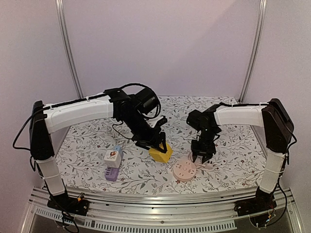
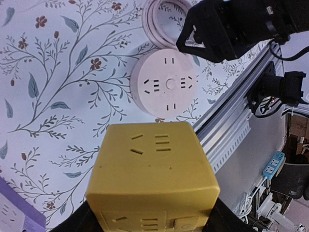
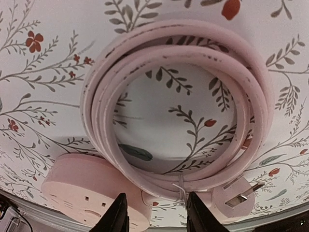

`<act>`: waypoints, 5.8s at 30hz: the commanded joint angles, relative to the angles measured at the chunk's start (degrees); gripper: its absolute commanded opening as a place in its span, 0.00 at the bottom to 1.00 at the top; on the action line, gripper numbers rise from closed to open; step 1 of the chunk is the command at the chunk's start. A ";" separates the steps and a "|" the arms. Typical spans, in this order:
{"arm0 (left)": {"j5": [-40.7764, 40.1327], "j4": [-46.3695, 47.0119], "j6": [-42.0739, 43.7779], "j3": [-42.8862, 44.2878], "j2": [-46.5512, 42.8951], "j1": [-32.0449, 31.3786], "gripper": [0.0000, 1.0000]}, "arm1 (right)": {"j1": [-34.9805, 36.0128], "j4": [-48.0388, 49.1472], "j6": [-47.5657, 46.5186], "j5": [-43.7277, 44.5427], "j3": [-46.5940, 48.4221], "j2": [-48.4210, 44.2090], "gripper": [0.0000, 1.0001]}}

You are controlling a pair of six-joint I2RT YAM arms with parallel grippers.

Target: Insert the plug

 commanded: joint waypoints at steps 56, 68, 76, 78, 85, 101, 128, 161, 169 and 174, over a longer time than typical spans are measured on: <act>-8.44 -20.15 5.13 41.81 33.38 -8.58 0.00 | -1.02 -12.75 -2.95 17.57 -8.01 -33.93 0.98; -8.72 -18.77 3.49 41.90 34.68 -8.69 0.00 | -0.98 -13.23 -3.88 17.23 -8.84 -33.97 0.98; -9.94 -18.87 3.46 42.60 34.99 -8.47 0.00 | -0.98 -13.30 -4.32 17.14 -9.51 -34.33 0.98; -10.28 -19.07 3.62 42.61 34.89 -8.40 0.00 | -0.95 -13.22 -4.33 17.22 -9.54 -34.43 0.99; -11.58 -20.48 3.85 42.26 35.06 -8.34 0.00 | -1.02 -13.03 -4.75 17.18 -9.93 -34.34 0.99; -12.98 -23.31 4.50 43.85 35.99 -7.63 0.00 | -0.98 -12.94 -5.82 17.14 -9.60 -33.43 0.99; -24.59 -30.53 15.07 30.00 29.98 -4.29 0.00 | -1.04 -13.35 -7.30 16.79 -8.29 -29.76 0.99; -21.90 -29.67 19.99 30.17 37.05 0.98 0.00 | -0.95 -13.06 -10.19 12.73 1.39 -18.11 0.99; -21.13 -29.59 19.42 29.43 37.37 0.98 0.00 | -0.98 -12.99 -12.15 11.78 5.80 -12.76 0.99; -21.23 -29.94 18.20 26.50 35.96 0.51 0.00 | -1.00 -9.56 -12.02 12.38 5.61 -12.08 0.99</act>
